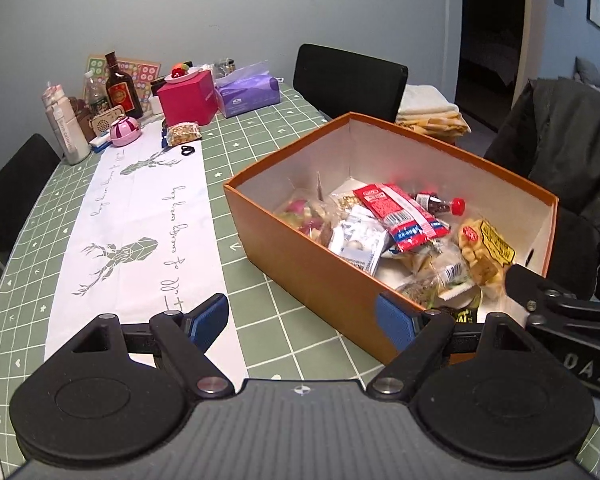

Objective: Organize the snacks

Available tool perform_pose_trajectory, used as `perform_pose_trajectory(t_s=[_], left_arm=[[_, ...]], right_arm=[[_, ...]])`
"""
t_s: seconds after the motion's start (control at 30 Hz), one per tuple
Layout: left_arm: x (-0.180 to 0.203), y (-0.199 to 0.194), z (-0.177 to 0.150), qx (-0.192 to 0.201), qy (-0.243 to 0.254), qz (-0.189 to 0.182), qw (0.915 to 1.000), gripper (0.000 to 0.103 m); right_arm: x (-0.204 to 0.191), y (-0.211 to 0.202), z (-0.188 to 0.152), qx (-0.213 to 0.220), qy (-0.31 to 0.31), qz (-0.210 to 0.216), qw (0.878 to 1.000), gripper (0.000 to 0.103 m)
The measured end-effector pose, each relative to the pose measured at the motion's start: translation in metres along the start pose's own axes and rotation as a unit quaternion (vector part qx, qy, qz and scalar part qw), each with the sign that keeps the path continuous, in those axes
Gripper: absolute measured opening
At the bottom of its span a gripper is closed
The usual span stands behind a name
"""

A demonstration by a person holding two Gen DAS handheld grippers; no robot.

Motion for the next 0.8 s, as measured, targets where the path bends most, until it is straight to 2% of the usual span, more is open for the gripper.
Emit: perform_pose_trajectory(t_s=[0.8], left_arm=[[-0.0068, -0.0001, -0.0006, -0.003, -0.015, -0.006, 0.9999, 0.097]], right_arm=[[-0.0073, -0.0042, 0.0017, 0.011, -0.001, 0.001, 1.0, 0.099]])
Point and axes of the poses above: each gripper's, at about its wrist camera, not at the fingertips, and y roughly the way its jaws point, x to its right, z to its top, the point moved 3 cm from there along y, roughly the way its jaws point, and after that the axes turned 6 degrees about y, right-handed, at the moved point
